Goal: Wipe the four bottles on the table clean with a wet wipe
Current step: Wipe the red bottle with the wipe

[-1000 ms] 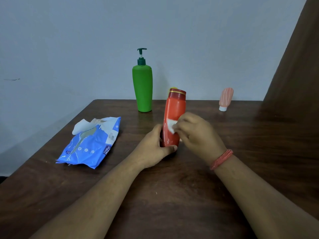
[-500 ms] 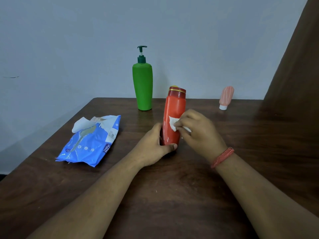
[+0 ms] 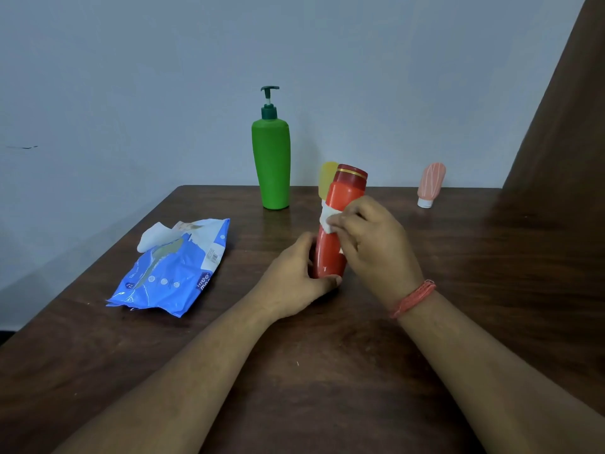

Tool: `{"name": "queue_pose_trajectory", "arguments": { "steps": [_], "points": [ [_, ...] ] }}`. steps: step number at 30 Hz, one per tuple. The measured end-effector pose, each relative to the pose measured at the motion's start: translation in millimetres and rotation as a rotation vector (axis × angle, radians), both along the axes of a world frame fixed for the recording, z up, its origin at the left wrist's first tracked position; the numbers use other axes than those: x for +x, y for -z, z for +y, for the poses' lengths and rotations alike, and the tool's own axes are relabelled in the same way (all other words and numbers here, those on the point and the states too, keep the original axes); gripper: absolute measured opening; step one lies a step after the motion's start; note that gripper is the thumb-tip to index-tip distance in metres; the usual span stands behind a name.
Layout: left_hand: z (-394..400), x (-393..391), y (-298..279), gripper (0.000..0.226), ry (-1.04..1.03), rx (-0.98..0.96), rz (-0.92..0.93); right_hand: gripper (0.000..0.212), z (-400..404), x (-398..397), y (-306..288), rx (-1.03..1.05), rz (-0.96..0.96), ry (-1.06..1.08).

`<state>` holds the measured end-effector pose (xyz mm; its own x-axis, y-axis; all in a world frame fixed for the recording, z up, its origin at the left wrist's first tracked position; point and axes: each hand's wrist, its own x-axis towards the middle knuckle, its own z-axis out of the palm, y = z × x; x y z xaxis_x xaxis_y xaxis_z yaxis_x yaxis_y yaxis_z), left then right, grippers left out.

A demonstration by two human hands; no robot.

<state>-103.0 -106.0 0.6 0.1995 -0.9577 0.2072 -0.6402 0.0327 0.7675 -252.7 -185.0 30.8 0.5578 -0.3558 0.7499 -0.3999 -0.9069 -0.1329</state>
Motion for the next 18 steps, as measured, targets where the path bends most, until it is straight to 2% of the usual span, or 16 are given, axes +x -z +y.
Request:
{"name": "queue_pose_trajectory", "arguments": {
  "steps": [3, 6, 10, 13, 16, 18],
  "points": [
    [0.1, -2.7, 0.0, 0.063, 0.001, -0.019, -0.023, 0.020, 3.2, -1.2, 1.4, -0.078, 0.113, -0.004],
    [-0.8, -4.4, -1.0, 0.065, -0.020, -0.016, -0.084, 0.021, 1.5, -2.7, -3.1, -0.005, 0.040, 0.061],
    [-1.8, -3.5, -0.2, 0.060, -0.034, -0.020, -0.044, 0.021, 6.0, -0.9, -0.1, -0.086, 0.228, 0.002],
    [-1.8, -3.9, -1.6, 0.060, -0.044, -0.009, -0.048, 0.024, 2.4, -4.1, -5.2, -0.044, 0.177, 0.078],
    [-2.5, -2.6, 1.4, 0.046, -0.050, -0.036, 0.021, 0.021, 6.1, -2.3, -0.1, -0.100, 0.345, -0.072],
    [-2.2, -3.0, 0.9, 0.048, -0.047, -0.028, 0.040, 0.019, 5.7, -3.0, -0.9, -0.096, 0.333, -0.064]
  ]
}}
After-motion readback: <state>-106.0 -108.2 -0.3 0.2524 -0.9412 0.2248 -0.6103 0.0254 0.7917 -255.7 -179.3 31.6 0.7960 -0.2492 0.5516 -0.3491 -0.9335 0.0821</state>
